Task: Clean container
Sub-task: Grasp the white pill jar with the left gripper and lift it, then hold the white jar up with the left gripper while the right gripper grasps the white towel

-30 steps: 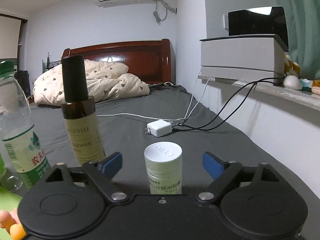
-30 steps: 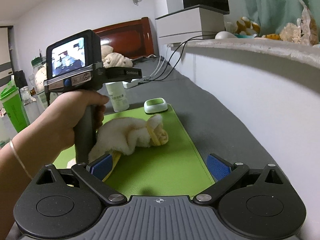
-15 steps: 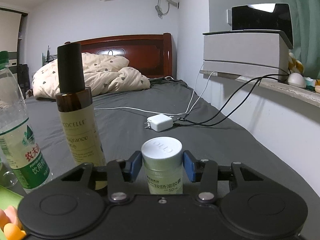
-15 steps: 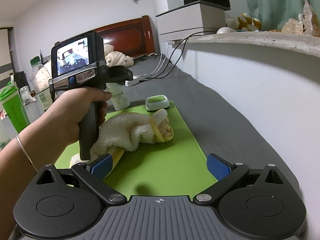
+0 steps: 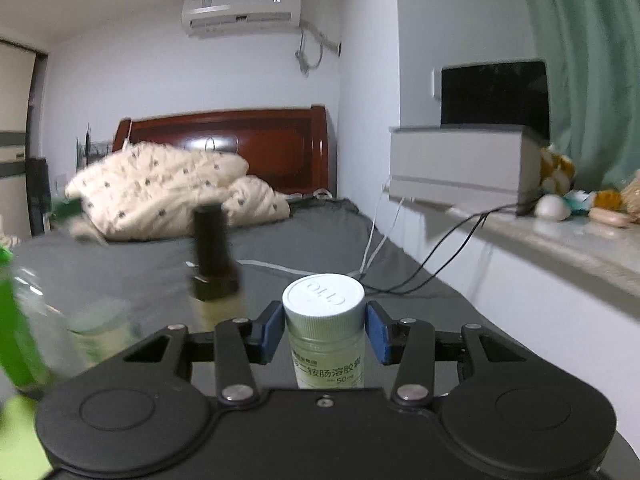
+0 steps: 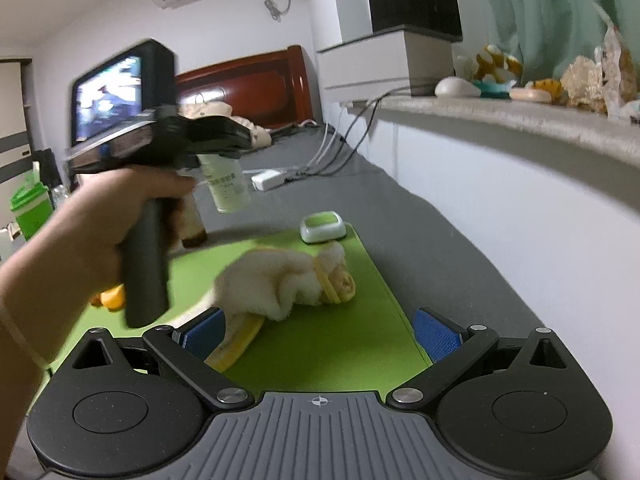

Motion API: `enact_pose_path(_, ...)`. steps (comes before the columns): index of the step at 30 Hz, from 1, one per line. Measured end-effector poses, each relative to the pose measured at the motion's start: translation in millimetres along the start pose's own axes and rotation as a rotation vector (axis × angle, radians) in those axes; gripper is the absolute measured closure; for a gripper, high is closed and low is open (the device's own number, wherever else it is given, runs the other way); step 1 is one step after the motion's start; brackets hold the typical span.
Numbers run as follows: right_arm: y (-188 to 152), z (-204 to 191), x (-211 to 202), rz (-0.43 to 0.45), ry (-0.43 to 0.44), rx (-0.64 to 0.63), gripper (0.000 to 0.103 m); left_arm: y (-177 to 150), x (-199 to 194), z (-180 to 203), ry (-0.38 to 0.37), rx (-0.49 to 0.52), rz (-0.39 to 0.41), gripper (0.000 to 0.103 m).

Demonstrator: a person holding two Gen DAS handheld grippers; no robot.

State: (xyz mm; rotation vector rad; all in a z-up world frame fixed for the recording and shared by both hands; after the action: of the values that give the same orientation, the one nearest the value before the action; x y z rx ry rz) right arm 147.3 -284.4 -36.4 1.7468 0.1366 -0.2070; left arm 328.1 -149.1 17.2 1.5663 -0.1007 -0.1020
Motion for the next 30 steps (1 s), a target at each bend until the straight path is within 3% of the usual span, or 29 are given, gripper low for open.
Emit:
enact_pose_path(9, 10, -34, -31, 0.021, 0.044, -0.033, 0.002, 28, -115, -75, 0.009, 0.038, 0.009, 0.060)
enact_pose_path(16, 0, -60, -36, 0.012, 0.069, -0.072, 0.002, 11, -182, -118, 0.045, 0.052, -0.039, 0.060)
enact_pose_path(21, -8, -69, -27, 0.016, 0.067, -0.119, 0.002, -19, -203, -127, 0.074, 0.044, -0.068, 0.060)
enact_pose_path(30, -13, -72, -1, 0.016, 0.055, -0.178, 0.002, -53, -202, -138, 0.094, -0.022, -0.116, 0.060)
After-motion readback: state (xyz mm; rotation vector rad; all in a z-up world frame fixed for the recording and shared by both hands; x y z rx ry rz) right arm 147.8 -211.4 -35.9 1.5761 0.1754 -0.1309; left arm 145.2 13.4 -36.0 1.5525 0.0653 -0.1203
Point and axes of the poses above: each gripper's, at about its wrist camera, not at the fingertips, and x roughly the way its jaws point, z to its right, y to its top, the point moved 3 cm from there along x, roughly the way its jaws point, and after that the axes turned 15 degrees about z, right-handed, at the moved point
